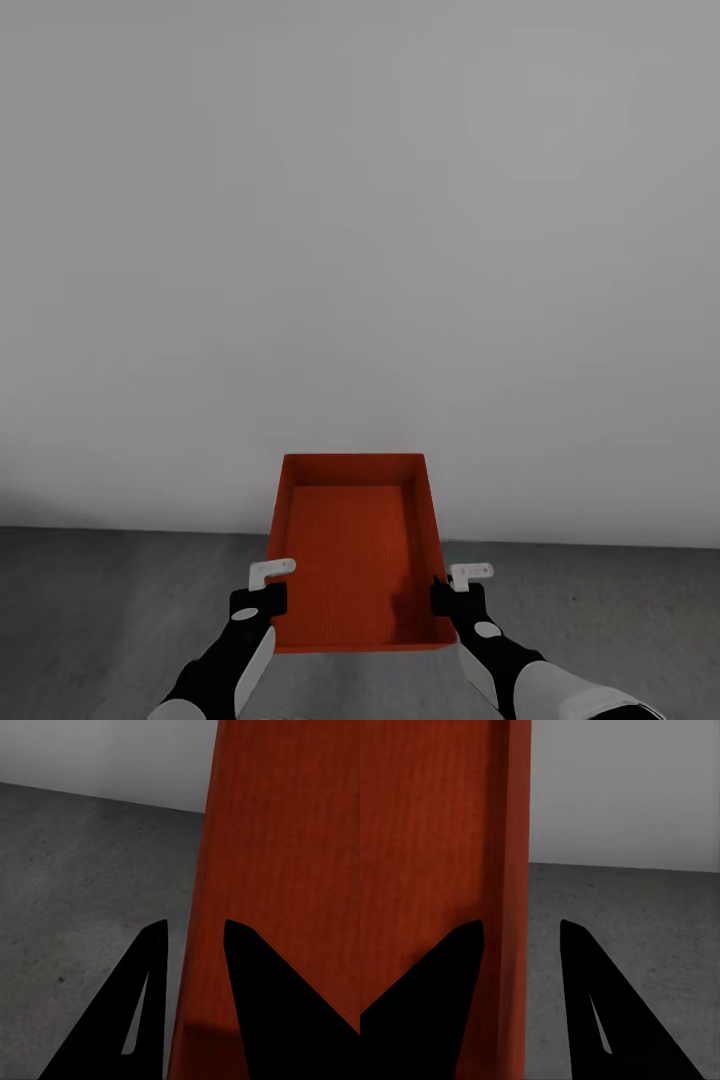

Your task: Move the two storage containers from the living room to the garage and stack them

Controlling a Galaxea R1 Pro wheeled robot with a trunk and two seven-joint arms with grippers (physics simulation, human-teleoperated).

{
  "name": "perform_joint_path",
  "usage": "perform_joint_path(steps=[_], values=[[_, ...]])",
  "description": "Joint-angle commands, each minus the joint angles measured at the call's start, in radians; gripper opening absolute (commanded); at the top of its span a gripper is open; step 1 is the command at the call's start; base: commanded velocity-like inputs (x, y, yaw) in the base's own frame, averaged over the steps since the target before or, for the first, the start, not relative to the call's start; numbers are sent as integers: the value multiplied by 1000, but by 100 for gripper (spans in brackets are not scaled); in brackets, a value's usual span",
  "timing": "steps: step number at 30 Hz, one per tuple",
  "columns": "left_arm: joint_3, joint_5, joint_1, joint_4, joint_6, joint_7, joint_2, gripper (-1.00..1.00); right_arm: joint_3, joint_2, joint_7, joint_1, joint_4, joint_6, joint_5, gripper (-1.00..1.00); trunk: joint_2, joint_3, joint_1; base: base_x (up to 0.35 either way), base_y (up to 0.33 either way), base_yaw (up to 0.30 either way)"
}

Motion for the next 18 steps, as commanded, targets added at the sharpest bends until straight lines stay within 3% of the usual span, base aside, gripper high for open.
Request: perform_joint_path(steps=[1,13,18], values=[[3,15,-1,-5,4,5,2,-100,-69,-6,-1,-1,0,-1,-2,-100,-1,-3,0,0,0,0],[4,15,-2,-6,3,8,1,-100,-69,-6,0,-1,0,-1,-2,-100,-1,-22,0,0,0,0],[4,15,-1,-6,4,3,0,-100,-69,-6,-1,-1,0,-1,-2,-100,-36,-46,19,0,0,0]])
